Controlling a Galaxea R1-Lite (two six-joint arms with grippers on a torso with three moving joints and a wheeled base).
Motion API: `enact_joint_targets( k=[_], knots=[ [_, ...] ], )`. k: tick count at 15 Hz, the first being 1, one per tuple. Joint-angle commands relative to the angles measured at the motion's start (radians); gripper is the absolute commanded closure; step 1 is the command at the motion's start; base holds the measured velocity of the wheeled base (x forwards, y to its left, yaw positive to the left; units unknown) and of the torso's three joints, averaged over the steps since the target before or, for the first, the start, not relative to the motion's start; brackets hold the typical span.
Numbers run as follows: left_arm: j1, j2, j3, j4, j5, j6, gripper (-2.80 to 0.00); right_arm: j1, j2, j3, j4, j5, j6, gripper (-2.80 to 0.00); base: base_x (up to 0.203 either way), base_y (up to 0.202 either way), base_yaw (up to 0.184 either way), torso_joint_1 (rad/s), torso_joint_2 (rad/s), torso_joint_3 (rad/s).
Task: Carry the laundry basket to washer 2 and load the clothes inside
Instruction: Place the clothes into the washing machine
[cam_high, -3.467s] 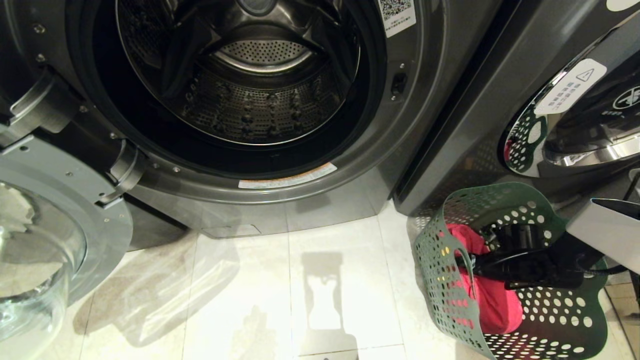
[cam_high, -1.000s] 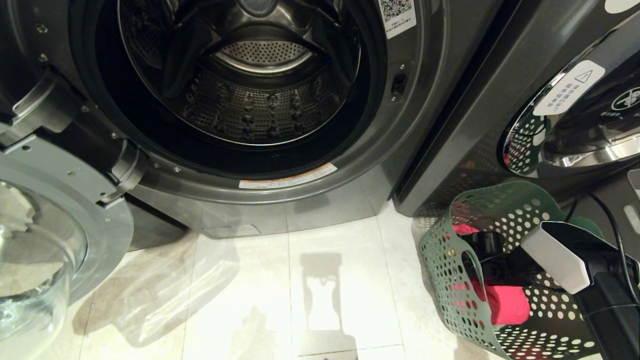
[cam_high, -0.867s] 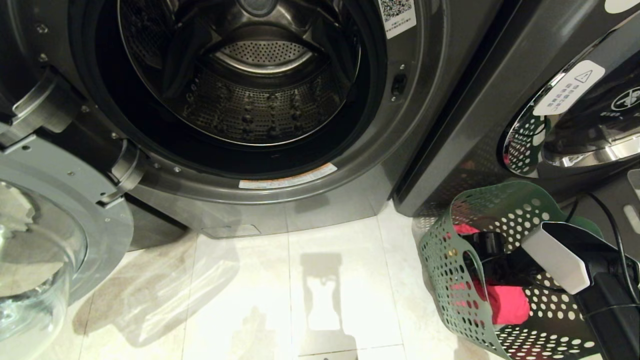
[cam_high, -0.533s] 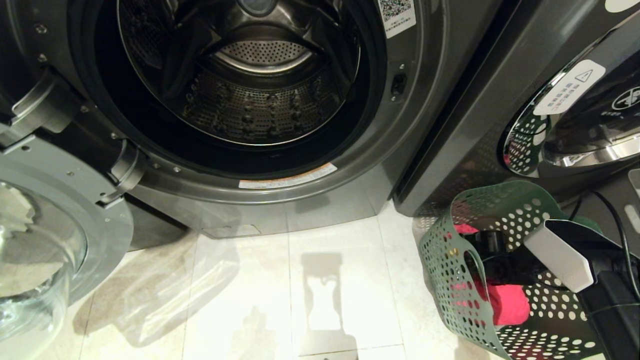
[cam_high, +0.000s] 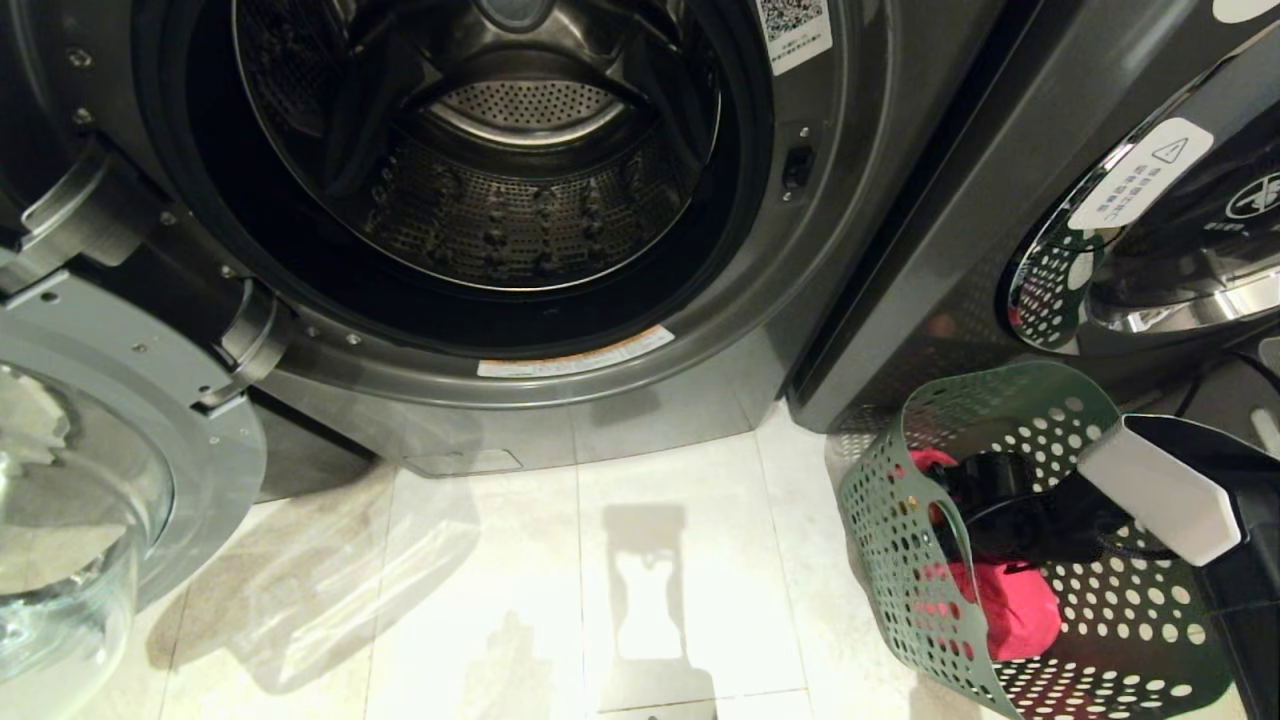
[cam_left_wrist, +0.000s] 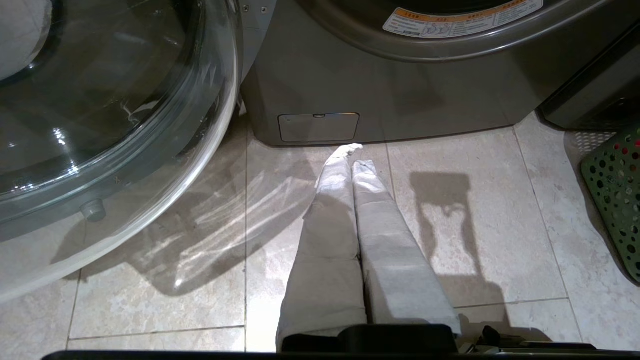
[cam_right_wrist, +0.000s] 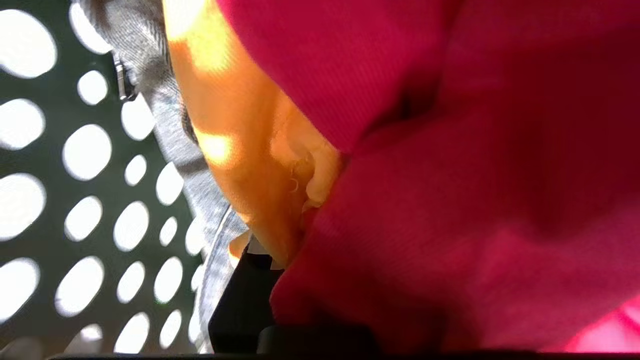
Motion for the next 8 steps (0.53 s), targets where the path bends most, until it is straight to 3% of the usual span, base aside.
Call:
enact_joint_targets(
  k=[1,8],
  knots=[
    [0.000,0.000,0.040,-0.001,0.001,0.000,0.00,-0.005,-0.100,0.059,-0.006,0.000,0.031,0.00,0.000,0.000,0.000,0.000,0.00,0.000],
    [0.000,0.000,0.040,-0.001,0.001,0.000,0.00,-0.043,-0.431,0.310,-0.010,0.004,0.069,0.00,0.000,0.000,0.000,0.000,0.00,0.000]
  ],
)
